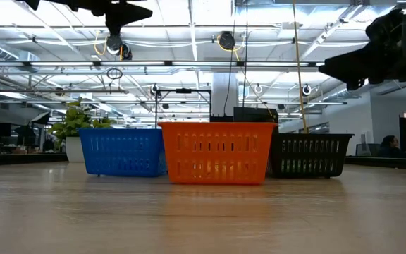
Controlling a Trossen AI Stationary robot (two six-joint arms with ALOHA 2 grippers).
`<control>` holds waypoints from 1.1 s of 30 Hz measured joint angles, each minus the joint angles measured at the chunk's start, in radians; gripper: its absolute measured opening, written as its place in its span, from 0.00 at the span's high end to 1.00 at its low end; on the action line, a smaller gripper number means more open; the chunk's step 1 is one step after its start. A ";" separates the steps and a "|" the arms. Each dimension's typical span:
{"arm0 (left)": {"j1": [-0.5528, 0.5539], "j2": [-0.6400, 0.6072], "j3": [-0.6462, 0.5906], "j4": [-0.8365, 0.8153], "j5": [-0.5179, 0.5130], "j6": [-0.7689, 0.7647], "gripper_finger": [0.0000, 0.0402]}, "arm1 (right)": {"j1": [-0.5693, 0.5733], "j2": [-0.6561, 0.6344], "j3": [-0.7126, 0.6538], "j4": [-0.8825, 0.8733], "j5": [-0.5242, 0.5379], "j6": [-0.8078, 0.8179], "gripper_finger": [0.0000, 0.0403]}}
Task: Sort spring keychains
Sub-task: Put the yellow spring keychain into the orange bin
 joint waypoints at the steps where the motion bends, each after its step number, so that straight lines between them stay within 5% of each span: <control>1: 0.000 0.000 0.000 -0.002 -0.011 -0.001 0.42 | 0.000 0.002 0.000 0.004 0.001 0.001 0.65; 8: 0.019 0.000 0.000 -0.169 -0.328 -0.120 0.42 | 0.000 0.007 -0.001 0.005 -0.001 0.069 0.64; 12: 0.103 0.008 0.000 -0.340 -0.409 -0.240 0.42 | 0.000 0.007 -0.001 0.006 -0.001 0.070 0.64; 17: 0.251 0.098 0.001 -0.391 -0.369 -0.358 0.42 | 0.000 0.007 -0.001 0.007 -0.001 0.070 0.64; 24: 0.384 0.365 0.019 -0.389 -0.157 -0.392 0.42 | 0.000 0.007 -0.001 0.007 -0.001 0.070 0.64; 33: 0.435 0.713 0.241 -0.510 -0.100 -0.324 0.42 | 0.000 0.007 -0.001 0.007 -0.002 0.070 0.64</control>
